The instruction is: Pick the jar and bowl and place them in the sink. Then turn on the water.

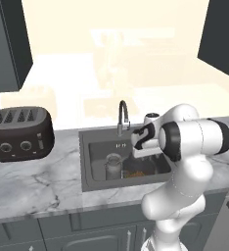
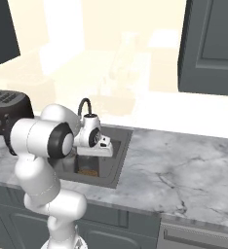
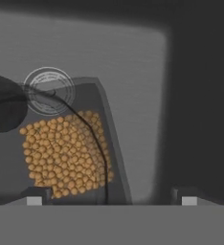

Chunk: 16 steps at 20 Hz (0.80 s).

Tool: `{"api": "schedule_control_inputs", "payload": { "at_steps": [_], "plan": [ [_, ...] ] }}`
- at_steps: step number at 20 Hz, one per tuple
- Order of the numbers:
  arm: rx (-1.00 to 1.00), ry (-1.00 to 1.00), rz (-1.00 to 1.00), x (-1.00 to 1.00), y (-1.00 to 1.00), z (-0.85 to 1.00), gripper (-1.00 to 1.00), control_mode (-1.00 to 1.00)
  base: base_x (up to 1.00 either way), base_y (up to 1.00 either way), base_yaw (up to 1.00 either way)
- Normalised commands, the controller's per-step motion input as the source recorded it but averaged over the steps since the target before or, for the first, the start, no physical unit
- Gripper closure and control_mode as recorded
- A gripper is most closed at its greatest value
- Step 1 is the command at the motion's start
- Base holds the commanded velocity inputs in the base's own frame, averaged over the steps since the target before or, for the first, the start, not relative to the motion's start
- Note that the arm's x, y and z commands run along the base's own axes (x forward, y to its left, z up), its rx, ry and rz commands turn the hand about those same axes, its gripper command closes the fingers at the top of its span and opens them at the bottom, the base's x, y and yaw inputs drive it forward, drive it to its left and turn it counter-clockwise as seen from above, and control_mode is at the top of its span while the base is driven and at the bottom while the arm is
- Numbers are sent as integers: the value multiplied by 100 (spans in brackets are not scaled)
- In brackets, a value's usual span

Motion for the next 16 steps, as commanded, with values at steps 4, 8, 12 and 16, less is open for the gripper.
{"api": "schedule_control_inputs", "payload": {
  "at_steps": [4,8,12,16],
  "plan": [
    [1,0,0,0,0,14,-100,-100,0,0,0],
    [0,0,0,-3,0,33,-100,-100,0,0,0],
    [0,-1,-2,-27,0,43,-100,-100,0,0,0],
    [0,-3,-4,-51,-2,47,-100,-100,0,0,0]
  ]
}}
